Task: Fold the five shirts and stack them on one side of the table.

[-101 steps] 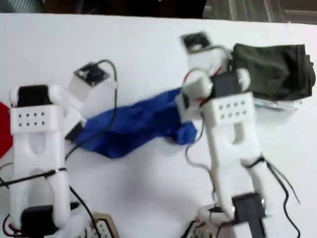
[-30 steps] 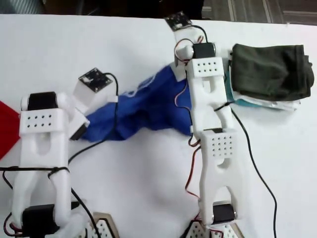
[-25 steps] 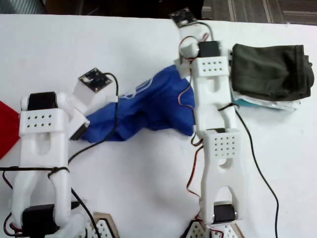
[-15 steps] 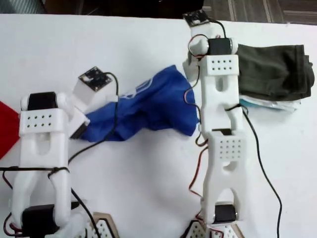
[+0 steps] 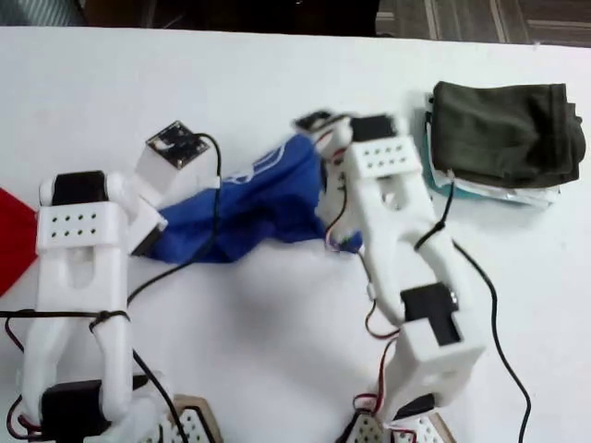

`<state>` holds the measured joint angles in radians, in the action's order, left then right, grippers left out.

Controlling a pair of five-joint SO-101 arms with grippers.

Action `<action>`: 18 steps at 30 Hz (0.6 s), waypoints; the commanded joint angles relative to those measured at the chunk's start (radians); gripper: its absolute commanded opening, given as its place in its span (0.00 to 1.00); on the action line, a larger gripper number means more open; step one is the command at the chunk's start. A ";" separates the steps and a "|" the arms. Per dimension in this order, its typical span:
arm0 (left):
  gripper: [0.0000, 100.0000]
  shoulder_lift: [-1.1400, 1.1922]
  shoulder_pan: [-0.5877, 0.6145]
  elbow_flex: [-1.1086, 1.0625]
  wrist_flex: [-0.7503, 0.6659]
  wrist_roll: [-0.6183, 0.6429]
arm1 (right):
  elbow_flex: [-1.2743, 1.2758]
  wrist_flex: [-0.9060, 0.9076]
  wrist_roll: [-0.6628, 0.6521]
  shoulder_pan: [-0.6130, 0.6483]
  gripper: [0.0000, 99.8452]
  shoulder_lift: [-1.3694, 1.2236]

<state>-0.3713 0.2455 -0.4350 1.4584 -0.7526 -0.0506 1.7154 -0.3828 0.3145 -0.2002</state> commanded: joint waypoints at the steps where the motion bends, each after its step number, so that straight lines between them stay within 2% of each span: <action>1: 0.03 -0.034 0.009 0.005 -0.006 0.003 | 0.101 -0.074 -0.008 0.038 0.32 0.088; 7: 0.03 -0.034 0.011 0.004 -0.005 0.003 | 0.249 -0.274 -0.006 0.068 0.32 0.087; 18: 0.03 -0.040 0.012 0.004 -0.005 0.003 | 0.394 -0.539 -0.014 -0.013 0.32 0.085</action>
<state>-0.3713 0.2455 -0.4350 1.4584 -0.7526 0.3330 1.2229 -0.3844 0.3253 -0.1726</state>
